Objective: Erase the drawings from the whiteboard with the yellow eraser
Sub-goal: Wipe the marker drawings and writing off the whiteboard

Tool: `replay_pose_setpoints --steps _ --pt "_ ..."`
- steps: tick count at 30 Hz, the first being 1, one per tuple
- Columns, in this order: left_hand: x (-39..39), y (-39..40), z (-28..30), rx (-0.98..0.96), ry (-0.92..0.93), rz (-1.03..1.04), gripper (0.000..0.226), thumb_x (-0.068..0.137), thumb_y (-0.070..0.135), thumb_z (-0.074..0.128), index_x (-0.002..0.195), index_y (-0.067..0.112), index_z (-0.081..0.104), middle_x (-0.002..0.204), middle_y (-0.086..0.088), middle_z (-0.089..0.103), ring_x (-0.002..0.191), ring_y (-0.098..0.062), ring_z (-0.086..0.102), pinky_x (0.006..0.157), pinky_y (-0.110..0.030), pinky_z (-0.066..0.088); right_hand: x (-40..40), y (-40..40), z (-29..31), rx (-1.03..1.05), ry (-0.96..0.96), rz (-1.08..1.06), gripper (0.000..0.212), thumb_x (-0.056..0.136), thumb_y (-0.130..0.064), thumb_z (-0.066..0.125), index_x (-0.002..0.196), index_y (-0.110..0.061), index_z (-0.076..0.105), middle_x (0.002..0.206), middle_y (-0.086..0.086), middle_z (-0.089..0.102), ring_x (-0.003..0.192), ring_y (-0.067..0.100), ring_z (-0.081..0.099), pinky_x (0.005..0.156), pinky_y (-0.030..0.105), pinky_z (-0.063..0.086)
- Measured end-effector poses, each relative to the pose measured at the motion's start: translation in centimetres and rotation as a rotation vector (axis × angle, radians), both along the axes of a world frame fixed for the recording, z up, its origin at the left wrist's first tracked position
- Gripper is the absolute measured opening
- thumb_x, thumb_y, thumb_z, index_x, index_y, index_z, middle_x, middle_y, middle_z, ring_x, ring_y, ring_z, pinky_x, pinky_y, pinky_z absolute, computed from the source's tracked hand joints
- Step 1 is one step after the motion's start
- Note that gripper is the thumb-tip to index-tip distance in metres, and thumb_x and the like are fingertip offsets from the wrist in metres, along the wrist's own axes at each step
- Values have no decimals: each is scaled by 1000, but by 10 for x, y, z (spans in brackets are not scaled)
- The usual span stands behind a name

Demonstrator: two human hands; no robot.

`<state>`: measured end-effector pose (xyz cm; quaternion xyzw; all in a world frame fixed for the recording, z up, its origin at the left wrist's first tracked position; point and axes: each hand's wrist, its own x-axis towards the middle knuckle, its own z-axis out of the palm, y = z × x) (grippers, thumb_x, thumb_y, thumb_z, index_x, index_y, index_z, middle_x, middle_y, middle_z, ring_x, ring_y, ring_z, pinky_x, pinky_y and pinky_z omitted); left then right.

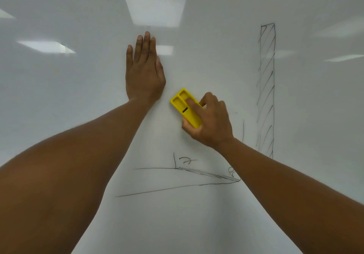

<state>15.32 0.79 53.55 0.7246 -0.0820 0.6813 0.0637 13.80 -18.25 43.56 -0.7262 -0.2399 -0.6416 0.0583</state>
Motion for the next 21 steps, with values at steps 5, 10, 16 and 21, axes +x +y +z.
replay_pose_setpoints --steps 5,10,16,21 --pt "-1 0 -2 5 21 9 55 105 24 19 158 8 19 166 -6 16 154 -20 10 126 -41 3 6 -16 -42 -975 -16 173 47 74 -47 65 115 -22 65 103 12 55 83 27 47 74 36 35" --pt "-1 -1 -2 0 22 11 55 105 24 19 158 9 18 166 -6 14 154 -19 9 126 -40 1 10 -32 -45 -1011 3 166 47 73 -47 67 115 -25 65 101 10 55 82 25 46 73 36 33" --pt "0 0 -1 0 29 22 55 105 24 20 158 9 19 166 -7 15 154 -20 10 126 -40 2 5 -43 -2 -276 -31 -55 53 73 -48 64 121 -25 64 88 10 50 76 29 49 68 36 34" --pt "0 0 -3 -5 37 14 55 105 24 20 158 9 19 166 -6 15 154 -20 10 126 -40 2 5 -43 -12 -263 -53 -40 52 75 -47 62 120 -21 63 88 11 50 75 29 48 66 36 34"
